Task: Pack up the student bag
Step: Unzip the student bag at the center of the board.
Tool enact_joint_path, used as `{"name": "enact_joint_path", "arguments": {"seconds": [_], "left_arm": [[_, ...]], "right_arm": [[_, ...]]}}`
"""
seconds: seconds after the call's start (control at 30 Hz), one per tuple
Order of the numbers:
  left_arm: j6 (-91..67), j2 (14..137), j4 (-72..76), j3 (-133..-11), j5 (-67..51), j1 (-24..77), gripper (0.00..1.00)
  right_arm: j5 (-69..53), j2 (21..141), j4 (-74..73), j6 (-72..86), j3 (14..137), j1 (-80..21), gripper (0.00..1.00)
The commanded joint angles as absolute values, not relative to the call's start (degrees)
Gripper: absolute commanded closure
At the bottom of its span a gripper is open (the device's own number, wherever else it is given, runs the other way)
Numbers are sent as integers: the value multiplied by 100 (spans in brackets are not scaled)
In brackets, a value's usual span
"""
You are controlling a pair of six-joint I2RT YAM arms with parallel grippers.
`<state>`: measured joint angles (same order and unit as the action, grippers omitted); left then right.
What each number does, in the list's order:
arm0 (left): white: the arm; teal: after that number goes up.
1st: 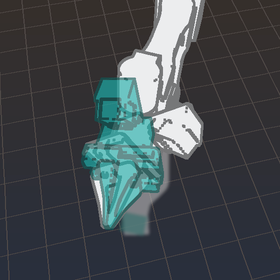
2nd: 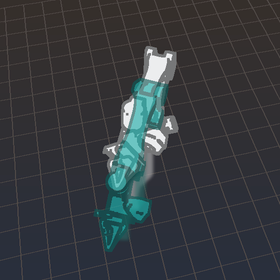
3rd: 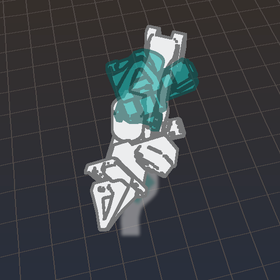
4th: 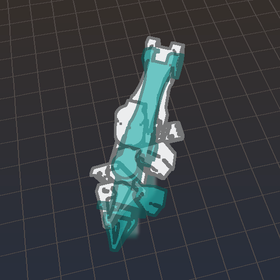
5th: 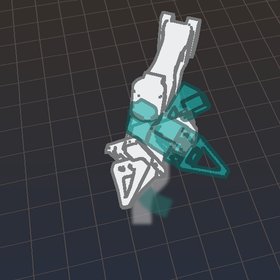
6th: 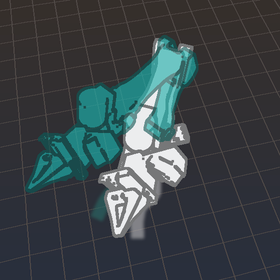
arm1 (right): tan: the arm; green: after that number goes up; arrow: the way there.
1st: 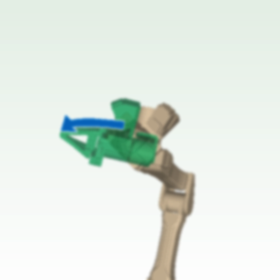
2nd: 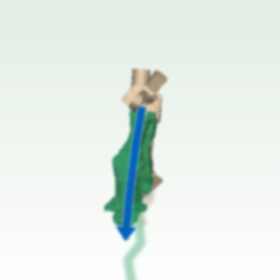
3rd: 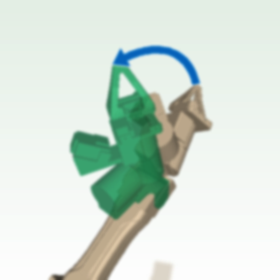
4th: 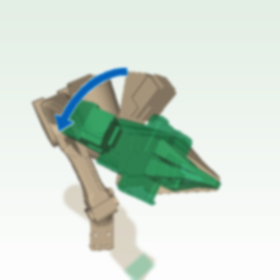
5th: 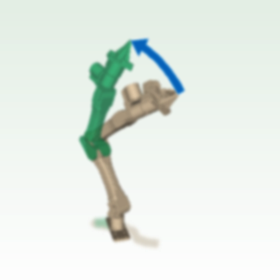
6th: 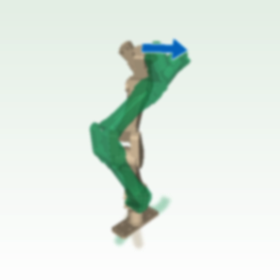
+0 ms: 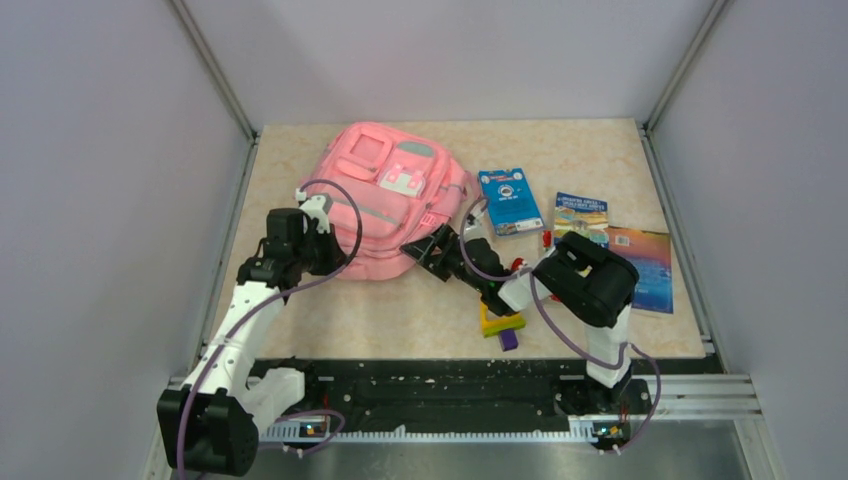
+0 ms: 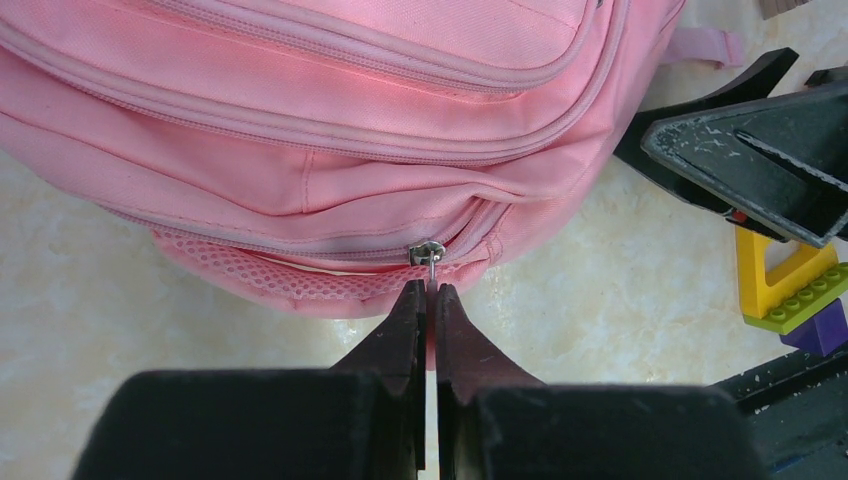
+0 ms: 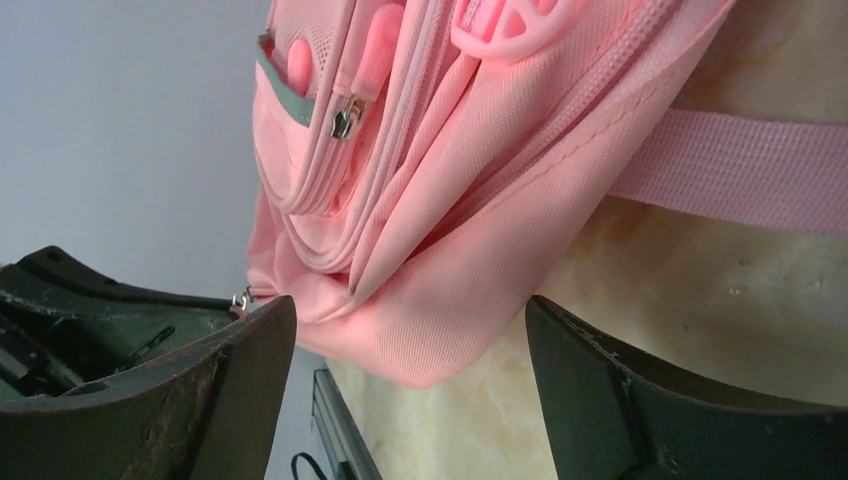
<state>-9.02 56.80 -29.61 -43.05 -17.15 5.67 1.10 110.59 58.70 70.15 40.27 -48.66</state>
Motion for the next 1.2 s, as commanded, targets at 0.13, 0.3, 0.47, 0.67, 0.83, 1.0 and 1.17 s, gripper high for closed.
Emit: {"name": "enact_joint_path", "arguments": {"seconds": [0.13, 0.3, 0.47, 0.67, 0.83, 1.0, 1.17], "left_arm": [[-932, 5634, -2522, -4439, -1975, 589, 100], [-923, 5625, -2522, -4430, -1969, 595, 100], [-923, 5544, -2515, -4422, -1854, 598, 100], [-918, 5518, -2550, -4423, -1556, 598, 100], [-905, 5528, -2612, -4434, -1168, 605, 100], [-898, 5495, -2637, -4428, -900, 606, 100], [-879, 5494, -2666, -4432, -618, 606, 100]], "right_arm": [[307, 11483, 6173, 7040, 4671, -4915, 17], [341, 11636, 6221, 6989, 4825, -4905, 28], [493, 11444, 6318, 6846, 4653, -4851, 69], [700, 10880, 6279, 6309, 4350, -4698, 100], [778, 10340, 6045, 5834, 4147, -4576, 100], [723, 9760, 5559, 5288, 4026, -4461, 100], [448, 9187, 4834, 4698, 4125, -4349, 100]]}}
